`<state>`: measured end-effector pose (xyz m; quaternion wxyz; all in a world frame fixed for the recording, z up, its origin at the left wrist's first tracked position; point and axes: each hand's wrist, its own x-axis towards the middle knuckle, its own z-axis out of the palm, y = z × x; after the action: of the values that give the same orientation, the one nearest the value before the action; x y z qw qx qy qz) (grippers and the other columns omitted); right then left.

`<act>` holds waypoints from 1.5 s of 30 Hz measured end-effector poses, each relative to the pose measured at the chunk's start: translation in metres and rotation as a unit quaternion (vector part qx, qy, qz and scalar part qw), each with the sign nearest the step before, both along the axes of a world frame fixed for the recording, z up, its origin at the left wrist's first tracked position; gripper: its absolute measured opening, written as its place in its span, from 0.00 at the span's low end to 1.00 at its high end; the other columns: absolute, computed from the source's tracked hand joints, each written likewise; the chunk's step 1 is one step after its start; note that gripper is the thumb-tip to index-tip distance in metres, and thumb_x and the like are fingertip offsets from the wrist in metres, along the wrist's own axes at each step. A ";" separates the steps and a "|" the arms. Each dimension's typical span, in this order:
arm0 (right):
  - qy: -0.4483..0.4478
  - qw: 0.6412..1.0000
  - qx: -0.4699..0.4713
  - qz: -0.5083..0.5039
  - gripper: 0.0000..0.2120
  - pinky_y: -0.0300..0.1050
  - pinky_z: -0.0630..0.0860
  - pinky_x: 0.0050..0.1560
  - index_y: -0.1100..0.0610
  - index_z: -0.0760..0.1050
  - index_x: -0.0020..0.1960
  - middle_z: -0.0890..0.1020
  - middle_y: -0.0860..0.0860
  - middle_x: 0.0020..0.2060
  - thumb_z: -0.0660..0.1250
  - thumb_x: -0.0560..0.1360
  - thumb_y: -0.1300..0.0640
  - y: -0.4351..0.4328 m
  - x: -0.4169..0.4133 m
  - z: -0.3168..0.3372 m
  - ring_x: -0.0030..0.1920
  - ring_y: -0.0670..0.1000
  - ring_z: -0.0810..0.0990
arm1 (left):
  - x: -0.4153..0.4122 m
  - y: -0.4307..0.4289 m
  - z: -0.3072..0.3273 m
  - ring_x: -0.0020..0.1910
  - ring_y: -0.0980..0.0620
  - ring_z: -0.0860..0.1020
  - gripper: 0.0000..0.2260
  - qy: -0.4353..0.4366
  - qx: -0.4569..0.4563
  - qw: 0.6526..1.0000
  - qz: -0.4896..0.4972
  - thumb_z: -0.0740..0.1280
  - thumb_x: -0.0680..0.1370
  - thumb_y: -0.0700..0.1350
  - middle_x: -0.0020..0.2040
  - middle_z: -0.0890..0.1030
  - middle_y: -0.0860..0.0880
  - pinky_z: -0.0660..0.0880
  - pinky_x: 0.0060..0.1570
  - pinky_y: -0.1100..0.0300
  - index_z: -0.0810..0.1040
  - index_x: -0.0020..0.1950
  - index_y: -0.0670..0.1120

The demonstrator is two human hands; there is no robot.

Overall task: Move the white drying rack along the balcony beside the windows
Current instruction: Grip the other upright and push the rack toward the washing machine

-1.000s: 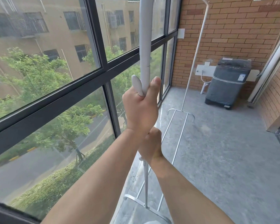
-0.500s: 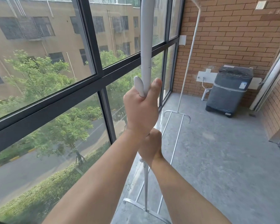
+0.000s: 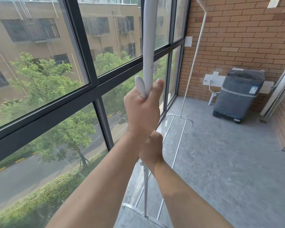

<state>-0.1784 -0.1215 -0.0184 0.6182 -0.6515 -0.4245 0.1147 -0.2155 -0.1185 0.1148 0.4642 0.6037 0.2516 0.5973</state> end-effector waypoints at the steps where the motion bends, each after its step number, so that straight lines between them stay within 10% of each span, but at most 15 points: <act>1: -0.015 1.000 0.007 -0.007 0.25 0.31 0.56 0.22 0.52 0.55 0.27 0.60 0.47 0.21 0.61 0.69 0.77 0.007 0.003 0.001 0.23 0.46 0.63 | 0.003 0.008 0.000 0.29 0.44 0.64 0.20 0.002 0.002 1.000 0.000 0.71 0.77 0.53 0.29 0.65 0.44 0.66 0.27 0.38 0.69 0.27 0.53; 16: -0.054 0.998 -0.012 -0.039 0.21 0.36 0.53 0.21 0.51 0.51 0.28 0.55 0.46 0.22 0.60 0.66 0.68 0.131 0.071 0.001 0.25 0.49 0.54 | 0.067 0.129 0.002 0.25 0.49 0.65 0.21 -0.018 -0.018 0.999 -0.032 0.71 0.77 0.50 0.23 0.66 0.55 0.65 0.27 0.43 0.71 0.24 0.56; 27: -0.045 0.998 -0.022 -0.043 0.23 0.34 0.52 0.18 0.52 0.52 0.29 0.56 0.47 0.24 0.60 0.68 0.74 0.191 0.189 0.001 0.24 0.49 0.56 | 0.187 0.194 -0.004 0.30 0.43 0.64 0.24 -0.031 0.010 0.999 -0.030 0.70 0.76 0.55 0.30 0.66 0.43 0.68 0.29 0.37 0.65 0.33 0.40; 33: 0.004 0.999 -0.045 -0.030 0.19 0.36 0.54 0.19 0.56 0.55 0.29 0.60 0.52 0.25 0.60 0.69 0.71 0.231 0.269 -0.005 0.25 0.48 0.55 | 0.264 0.226 0.002 0.31 0.43 0.65 0.20 -0.024 -0.001 1.000 -0.014 0.71 0.78 0.51 0.30 0.65 0.44 0.68 0.29 0.36 0.68 0.28 0.52; 45: -0.015 0.998 -0.061 -0.024 0.18 0.37 0.59 0.24 0.56 0.54 0.28 0.60 0.55 0.24 0.60 0.67 0.70 0.308 0.381 -0.012 0.25 0.51 0.56 | 0.375 0.299 0.002 0.29 0.45 0.67 0.21 -0.008 -0.004 1.000 0.012 0.70 0.78 0.51 0.29 0.67 0.43 0.70 0.30 0.38 0.68 0.30 0.44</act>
<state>0.2024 0.1860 -0.0303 0.5731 -0.7000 -0.4101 0.1156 0.1599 0.1804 0.1173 0.4616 0.5937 0.2575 0.6067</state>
